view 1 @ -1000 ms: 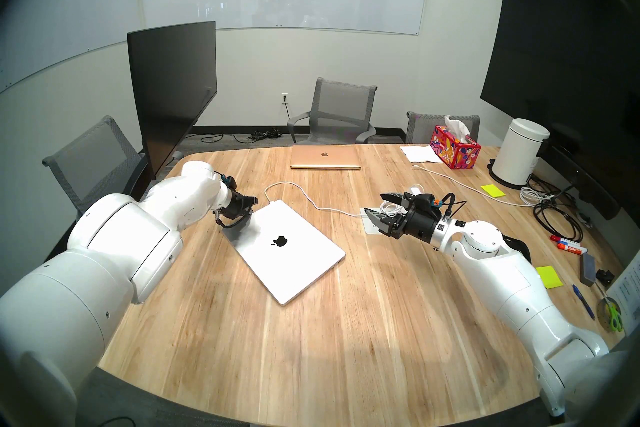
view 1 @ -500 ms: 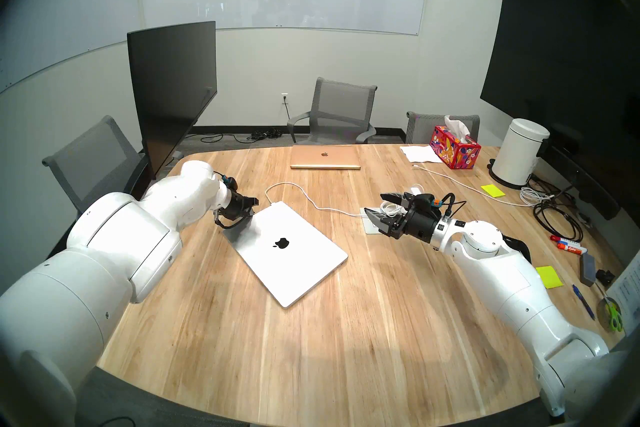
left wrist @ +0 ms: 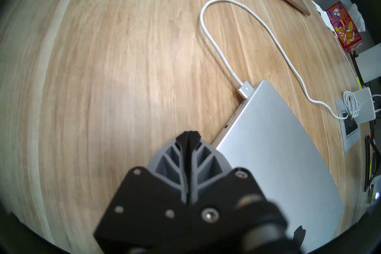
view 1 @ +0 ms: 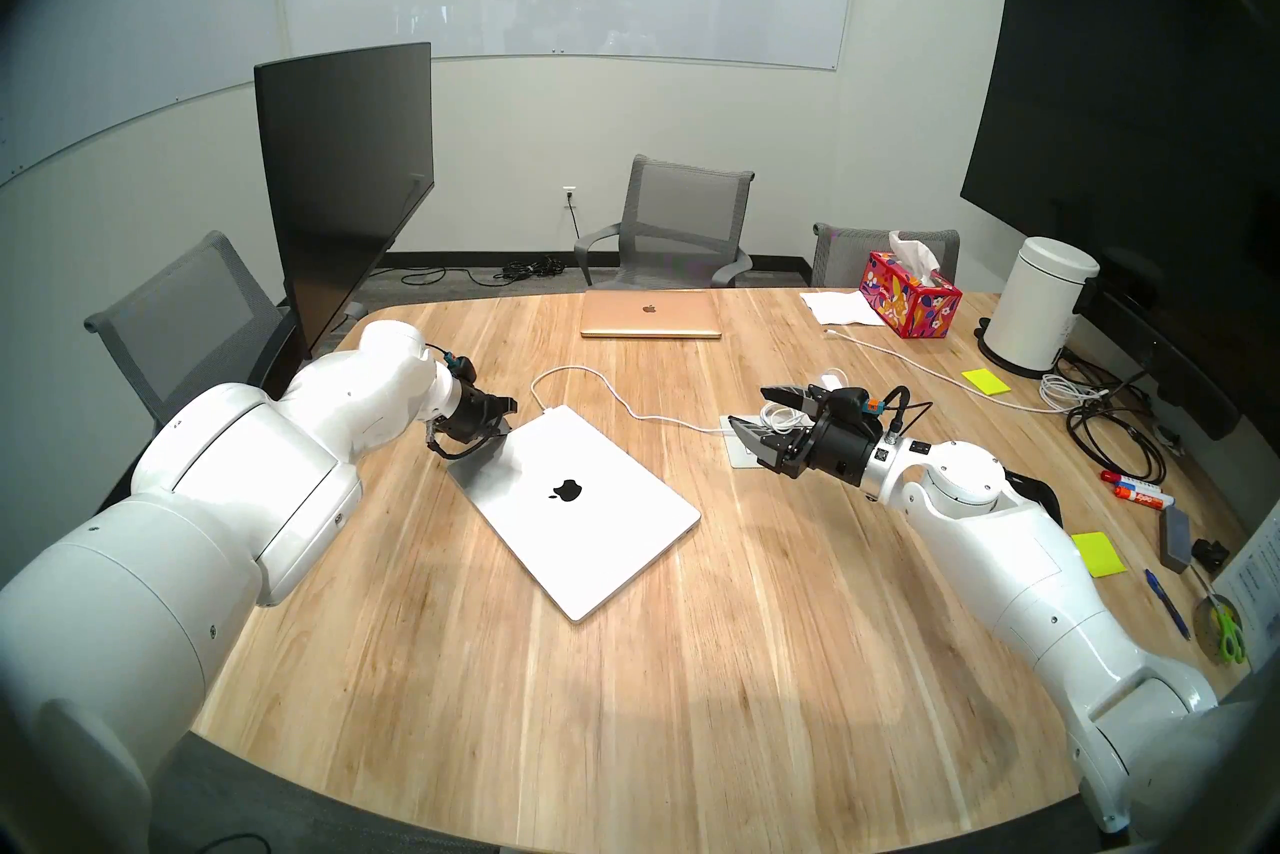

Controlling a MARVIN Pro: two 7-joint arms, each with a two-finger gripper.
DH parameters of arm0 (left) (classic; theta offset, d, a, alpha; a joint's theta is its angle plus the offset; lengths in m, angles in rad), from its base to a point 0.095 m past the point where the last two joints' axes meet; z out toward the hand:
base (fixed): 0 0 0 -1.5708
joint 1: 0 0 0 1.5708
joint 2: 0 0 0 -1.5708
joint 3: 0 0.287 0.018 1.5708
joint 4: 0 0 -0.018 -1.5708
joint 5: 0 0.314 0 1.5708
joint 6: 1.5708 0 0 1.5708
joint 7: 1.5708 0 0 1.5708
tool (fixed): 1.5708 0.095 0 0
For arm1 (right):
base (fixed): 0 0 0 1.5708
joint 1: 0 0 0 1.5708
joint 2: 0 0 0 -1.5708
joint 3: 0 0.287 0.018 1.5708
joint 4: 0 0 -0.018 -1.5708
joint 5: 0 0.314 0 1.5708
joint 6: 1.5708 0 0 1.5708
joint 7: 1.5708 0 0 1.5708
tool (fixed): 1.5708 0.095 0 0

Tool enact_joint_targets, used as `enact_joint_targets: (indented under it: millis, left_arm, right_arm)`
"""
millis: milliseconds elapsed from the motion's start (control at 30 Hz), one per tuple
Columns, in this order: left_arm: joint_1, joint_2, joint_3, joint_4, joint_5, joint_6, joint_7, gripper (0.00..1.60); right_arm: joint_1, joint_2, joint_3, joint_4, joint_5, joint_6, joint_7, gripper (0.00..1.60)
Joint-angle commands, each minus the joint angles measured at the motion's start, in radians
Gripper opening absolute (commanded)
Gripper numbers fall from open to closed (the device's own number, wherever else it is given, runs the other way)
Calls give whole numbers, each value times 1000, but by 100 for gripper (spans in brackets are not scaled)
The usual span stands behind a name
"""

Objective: Unplug the charging cable from the port of the MacBook and lay it on the desk

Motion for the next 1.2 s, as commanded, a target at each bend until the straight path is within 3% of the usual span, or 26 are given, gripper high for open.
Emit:
enact_joint_targets:
  millis: [0, 33, 67, 133, 900, 1000, 1167]
  left_arm:
    - [110, -13, 29, 32, 7, 84, -14, 0]
    - [99, -12, 33, 32, 8, 86, -16, 0]
    - [141, -9, 25, 31, 3, 86, -21, 0]
    - [103, -6, 33, 31, 4, 91, -26, 0]
    - [106, 7, 40, 35, -28, 97, -110, 0]
    - [133, 11, 28, 36, -42, 94, -130, 0]
    - [111, 18, 25, 39, -56, 95, -161, 0]
  right_arm:
    - [14, -1, 5, -11, 2, -3, 1, 160]
    - [13, -1, 5, -11, 2, -3, 1, 160]
    - [13, -1, 5, -11, 2, -3, 1, 160]
    - [13, -1, 5, -10, 2, -3, 1, 160]
    - [13, -2, 5, -7, 1, -3, 1, 160]
    - [14, -2, 5, -7, 1, -3, 1, 160]
    - [14, -2, 5, -7, 1, -3, 1, 160]
